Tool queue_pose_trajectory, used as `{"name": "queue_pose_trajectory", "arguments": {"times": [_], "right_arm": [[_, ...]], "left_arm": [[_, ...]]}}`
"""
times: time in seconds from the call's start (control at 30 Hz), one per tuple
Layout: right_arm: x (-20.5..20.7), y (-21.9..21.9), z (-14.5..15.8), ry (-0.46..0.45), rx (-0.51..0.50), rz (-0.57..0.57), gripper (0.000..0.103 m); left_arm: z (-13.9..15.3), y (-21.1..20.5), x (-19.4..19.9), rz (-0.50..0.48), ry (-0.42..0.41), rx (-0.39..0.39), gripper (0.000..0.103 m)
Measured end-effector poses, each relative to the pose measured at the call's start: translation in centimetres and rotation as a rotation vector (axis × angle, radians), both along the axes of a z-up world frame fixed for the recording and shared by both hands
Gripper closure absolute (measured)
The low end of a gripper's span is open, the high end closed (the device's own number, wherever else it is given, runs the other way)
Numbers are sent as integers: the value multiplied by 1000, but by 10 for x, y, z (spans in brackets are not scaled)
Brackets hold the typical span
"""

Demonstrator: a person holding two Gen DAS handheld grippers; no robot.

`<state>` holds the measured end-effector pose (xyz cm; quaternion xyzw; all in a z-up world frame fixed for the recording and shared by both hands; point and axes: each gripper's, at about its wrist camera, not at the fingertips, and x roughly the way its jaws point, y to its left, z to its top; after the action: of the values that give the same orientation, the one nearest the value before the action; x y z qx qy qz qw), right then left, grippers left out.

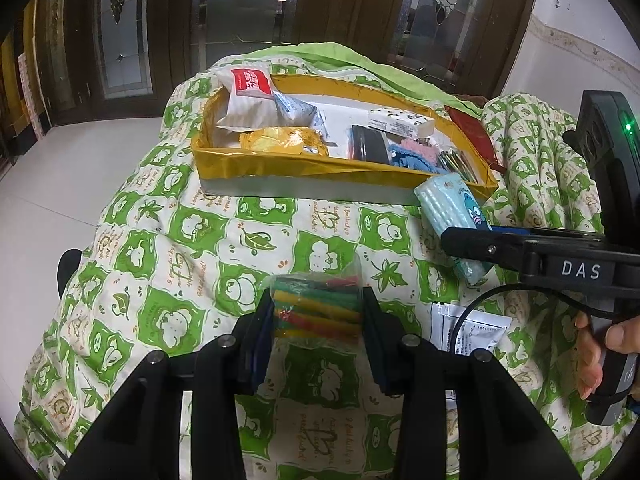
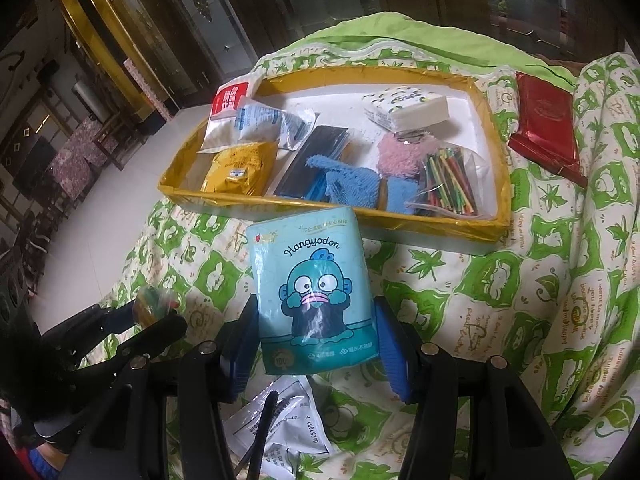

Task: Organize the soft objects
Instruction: 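Lift and carry sticks bag with left tool and Hangyodon pack with right tool toward tray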

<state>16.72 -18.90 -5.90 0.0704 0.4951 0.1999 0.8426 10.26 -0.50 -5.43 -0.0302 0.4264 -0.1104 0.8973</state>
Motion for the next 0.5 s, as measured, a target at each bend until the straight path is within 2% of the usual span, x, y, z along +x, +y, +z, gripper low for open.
{"name": "queue_pose_trajectory", "arguments": {"times": [0.5], "right_arm": [[3,-14,10,-14,43,-42,44]], "left_arm": [[5,0,-1,8,-6,-6,64]]}}
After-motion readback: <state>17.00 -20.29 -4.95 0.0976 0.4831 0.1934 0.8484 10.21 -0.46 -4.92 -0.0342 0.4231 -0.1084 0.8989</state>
